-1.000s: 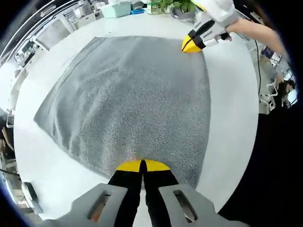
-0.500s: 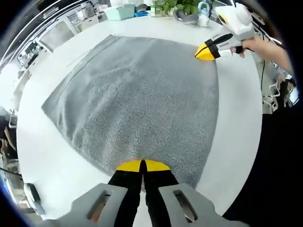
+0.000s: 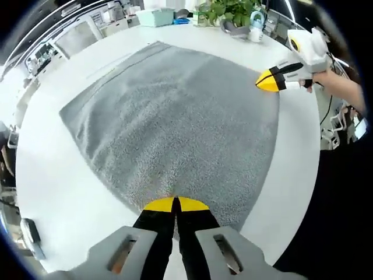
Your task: Fold the towel on the table until its edges align and the towel forms a compact rectangular stack.
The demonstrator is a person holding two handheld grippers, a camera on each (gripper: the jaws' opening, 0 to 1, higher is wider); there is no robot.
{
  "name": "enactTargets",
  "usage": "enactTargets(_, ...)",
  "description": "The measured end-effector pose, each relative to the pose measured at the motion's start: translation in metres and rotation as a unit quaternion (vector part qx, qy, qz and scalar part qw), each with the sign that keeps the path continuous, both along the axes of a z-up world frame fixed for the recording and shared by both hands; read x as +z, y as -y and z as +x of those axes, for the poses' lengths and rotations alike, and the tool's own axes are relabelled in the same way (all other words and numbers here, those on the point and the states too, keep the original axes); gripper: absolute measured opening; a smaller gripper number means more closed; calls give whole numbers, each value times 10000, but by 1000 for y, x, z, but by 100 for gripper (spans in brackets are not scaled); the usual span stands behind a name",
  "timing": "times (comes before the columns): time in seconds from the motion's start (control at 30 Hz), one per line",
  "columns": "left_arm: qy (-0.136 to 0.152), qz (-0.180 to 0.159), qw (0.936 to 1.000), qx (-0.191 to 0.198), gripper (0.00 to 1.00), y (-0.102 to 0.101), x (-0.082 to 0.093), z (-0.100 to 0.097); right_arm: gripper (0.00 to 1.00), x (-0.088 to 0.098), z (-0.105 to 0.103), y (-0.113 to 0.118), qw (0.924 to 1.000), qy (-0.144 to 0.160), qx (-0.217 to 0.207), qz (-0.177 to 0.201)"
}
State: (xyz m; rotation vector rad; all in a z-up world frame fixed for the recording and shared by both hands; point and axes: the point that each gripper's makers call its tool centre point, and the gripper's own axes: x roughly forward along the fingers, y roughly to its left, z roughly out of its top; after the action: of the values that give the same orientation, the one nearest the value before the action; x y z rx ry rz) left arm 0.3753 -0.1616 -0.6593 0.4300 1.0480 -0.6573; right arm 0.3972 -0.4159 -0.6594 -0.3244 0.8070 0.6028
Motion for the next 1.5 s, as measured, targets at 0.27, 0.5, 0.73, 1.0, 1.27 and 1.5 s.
enactTargets(0.27, -119, 31, 9996, -246, 1, 2, -1, 0, 0, 0, -10, 1, 9998, 22, -151, 114)
enactTargets(0.5, -71, -143, 9980, -611, 1, 1, 0, 0, 0, 0, -17, 2, 9997, -4, -195, 126)
enactTargets(0.73, -366, -417, 9971, -520, 1, 2, -1, -2, 0, 0, -19, 1, 9998, 60, -156, 89)
enactTargets(1.0, -291, -206, 9976, -588, 1, 4, -1, -4, 0, 0, -19, 2, 9996, 121, -238, 88)
enactTargets(1.27, 348, -21, 9938, -1052, 1, 5, 1, -4, 0, 0, -21, 0, 9985, 414, -333, -116)
enactTargets(1.5, 573, -141, 9907, -1229, 1, 4, 1, -5, 0, 1, -21, 2, 9977, 448, -504, -35)
